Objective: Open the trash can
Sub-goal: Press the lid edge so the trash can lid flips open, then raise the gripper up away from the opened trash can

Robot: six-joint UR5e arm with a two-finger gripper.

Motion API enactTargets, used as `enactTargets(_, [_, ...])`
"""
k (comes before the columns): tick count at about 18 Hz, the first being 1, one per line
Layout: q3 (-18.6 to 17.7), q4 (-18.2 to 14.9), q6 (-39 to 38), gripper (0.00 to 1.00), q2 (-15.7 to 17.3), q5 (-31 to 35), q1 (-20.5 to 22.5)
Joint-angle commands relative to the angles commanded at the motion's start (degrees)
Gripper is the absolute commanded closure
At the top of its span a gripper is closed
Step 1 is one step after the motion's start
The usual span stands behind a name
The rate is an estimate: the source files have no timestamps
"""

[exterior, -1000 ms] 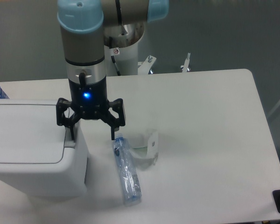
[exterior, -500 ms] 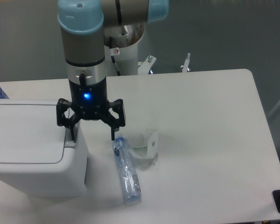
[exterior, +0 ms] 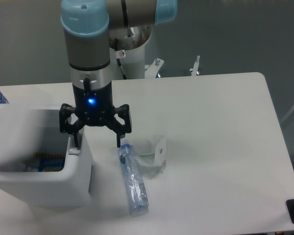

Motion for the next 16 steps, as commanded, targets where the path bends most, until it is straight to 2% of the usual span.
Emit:
enactTargets(4, [1.23,-0.09,0.09,0.0,0.17,0.0,0.0])
enactTargets(9, [6.32,-0.35,3.68,0.0,-0.17,0.7,0.7])
enactTargets(13, [5.71,-0.97,12.9,0.0,0.26,9.03,1.23])
enactTargets(16, [5.71,-1.05,16.95,0.0,0.35,10.2,3.33])
